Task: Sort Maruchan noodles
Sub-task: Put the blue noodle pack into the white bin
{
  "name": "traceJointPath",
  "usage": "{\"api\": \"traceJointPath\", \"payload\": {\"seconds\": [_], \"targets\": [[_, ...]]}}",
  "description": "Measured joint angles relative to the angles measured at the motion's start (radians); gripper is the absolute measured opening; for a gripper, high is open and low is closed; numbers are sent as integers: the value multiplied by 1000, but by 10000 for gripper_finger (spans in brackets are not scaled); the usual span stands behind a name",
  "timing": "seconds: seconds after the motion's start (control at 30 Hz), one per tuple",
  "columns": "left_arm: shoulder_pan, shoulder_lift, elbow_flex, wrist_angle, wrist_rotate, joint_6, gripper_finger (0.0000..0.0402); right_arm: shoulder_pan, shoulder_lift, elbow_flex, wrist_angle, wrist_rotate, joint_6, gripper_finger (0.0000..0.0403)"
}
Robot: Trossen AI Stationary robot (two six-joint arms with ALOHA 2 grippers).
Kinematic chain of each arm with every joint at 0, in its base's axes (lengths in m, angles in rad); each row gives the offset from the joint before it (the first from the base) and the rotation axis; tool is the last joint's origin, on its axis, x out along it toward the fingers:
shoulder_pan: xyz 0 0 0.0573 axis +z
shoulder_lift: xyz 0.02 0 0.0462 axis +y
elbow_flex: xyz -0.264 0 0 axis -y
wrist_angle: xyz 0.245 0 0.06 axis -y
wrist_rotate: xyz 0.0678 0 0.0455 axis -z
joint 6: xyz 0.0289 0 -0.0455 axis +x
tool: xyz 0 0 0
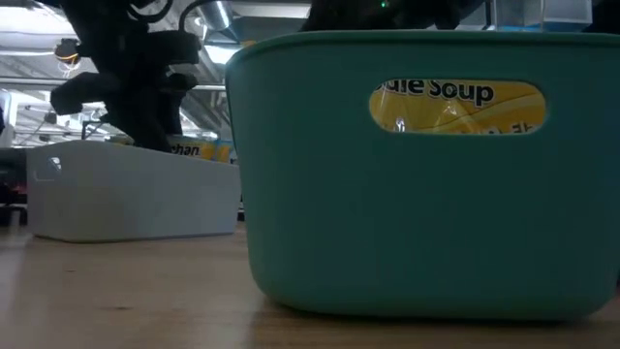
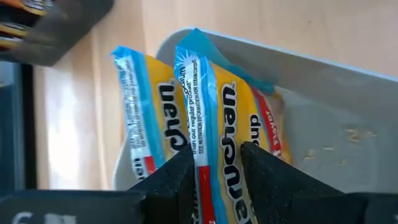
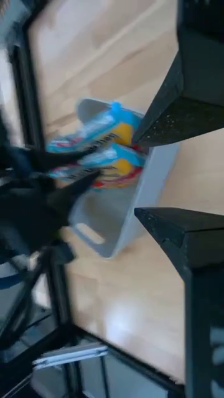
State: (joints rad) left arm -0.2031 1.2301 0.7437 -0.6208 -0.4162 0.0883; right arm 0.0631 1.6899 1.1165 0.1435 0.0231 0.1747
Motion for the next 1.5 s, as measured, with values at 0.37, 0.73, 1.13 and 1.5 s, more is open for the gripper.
{"api": "traceJointPath", "payload": {"seconds": [0.37, 0.73, 1.13, 1.5], "targets": [[-9, -14, 92, -79, -66, -22, 120, 0, 28, -2, 2, -6, -35, 152], [-9, -38, 232, -77, -60, -71, 120, 3, -194, 21, -463, 29, -45, 152], [-8, -20, 153, 222, -36, -113, 120, -146, -529, -258, -663, 170, 155, 152], [23, 7, 109, 338, -43, -59, 120, -723, -508, -435, -585, 182, 163, 152]]}}
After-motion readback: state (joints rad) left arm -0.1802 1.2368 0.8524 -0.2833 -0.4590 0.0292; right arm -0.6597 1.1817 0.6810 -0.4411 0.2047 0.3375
